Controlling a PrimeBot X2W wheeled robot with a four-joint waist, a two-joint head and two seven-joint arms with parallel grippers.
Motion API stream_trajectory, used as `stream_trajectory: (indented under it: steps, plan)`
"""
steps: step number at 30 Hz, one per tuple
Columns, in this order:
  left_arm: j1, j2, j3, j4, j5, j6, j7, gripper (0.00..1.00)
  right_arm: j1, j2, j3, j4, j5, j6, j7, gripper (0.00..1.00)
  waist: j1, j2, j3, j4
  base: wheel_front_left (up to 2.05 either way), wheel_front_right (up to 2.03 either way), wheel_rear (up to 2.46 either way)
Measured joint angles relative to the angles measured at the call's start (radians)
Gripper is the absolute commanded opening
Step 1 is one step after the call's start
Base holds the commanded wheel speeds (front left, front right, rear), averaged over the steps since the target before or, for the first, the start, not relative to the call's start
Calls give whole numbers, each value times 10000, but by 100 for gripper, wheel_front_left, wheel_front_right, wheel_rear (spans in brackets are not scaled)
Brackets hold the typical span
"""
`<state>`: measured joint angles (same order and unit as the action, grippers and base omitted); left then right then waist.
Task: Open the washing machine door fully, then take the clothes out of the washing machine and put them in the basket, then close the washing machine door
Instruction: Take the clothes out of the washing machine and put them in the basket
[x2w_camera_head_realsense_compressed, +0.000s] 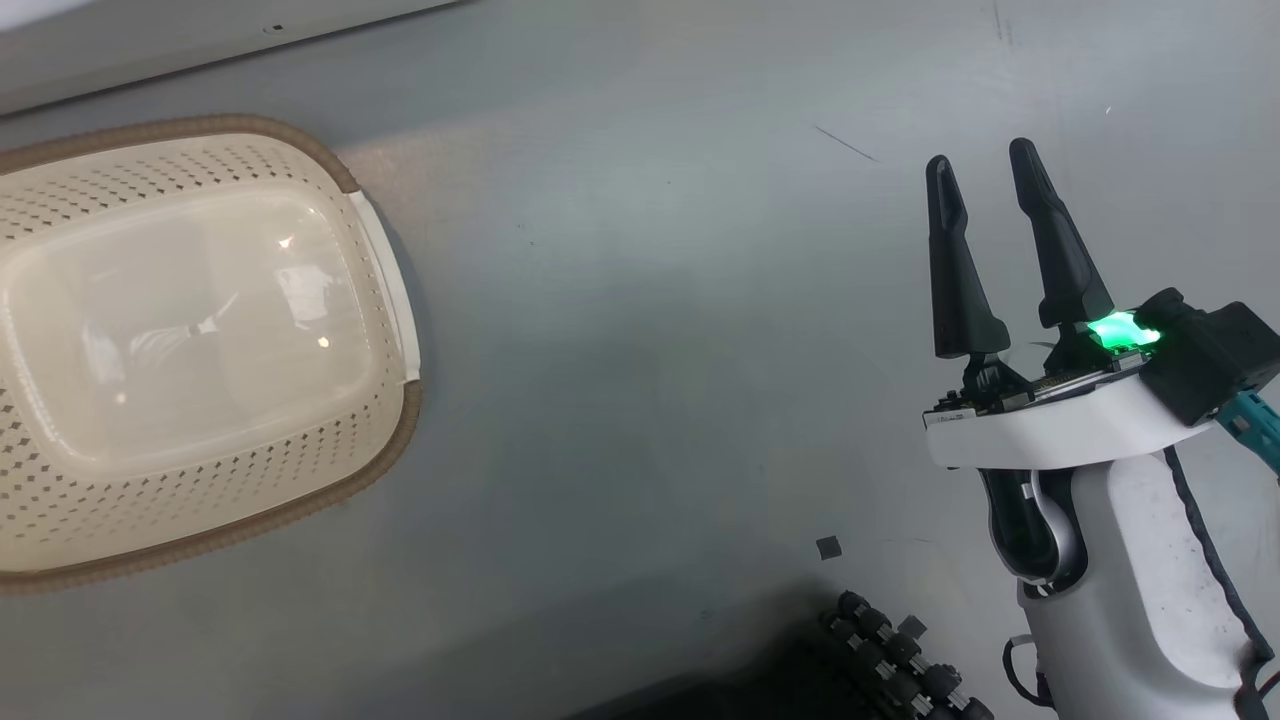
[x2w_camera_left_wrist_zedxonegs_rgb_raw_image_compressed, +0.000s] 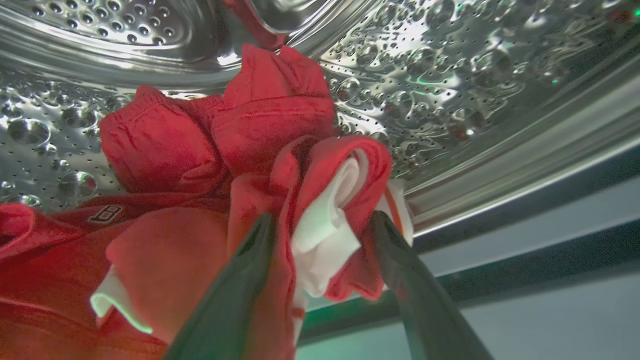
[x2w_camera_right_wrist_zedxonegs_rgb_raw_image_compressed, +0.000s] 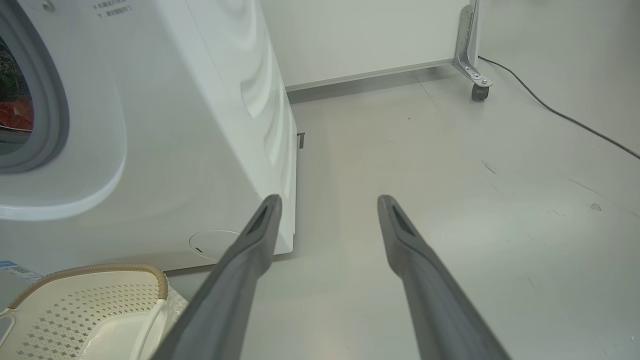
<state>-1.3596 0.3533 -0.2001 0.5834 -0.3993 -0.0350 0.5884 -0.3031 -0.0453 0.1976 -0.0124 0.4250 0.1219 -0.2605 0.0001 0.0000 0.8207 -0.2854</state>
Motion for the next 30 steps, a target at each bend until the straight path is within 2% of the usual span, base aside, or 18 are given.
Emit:
stream_trajectory:
  steps: [7,9,10,19,30]
  plan:
    - [-360,199,-63,270,234,140,173,100,-221,0,35,10,63,0,0,100,0,0,288,-145,0,0,0]
    - [-392,199,-77,357,234,192,174,37,-266,4,40,10,63,0,0,100,0,0,323,-172,0,0,0]
    - [-402,198,-104,403,242,209,176,0,-270,2,38,10,65,2,0,100,0,0,336,-178,0,0,0]
    - [-557,186,-196,558,403,211,29,0,-422,4,40,38,107,0,0,100,-1,0,413,-156,0,0,0]
    - [-19,-245,54,518,10,54,-1488,0,-436,4,-184,242,-184,2,0,100,-1,0,162,169,0,0,0]
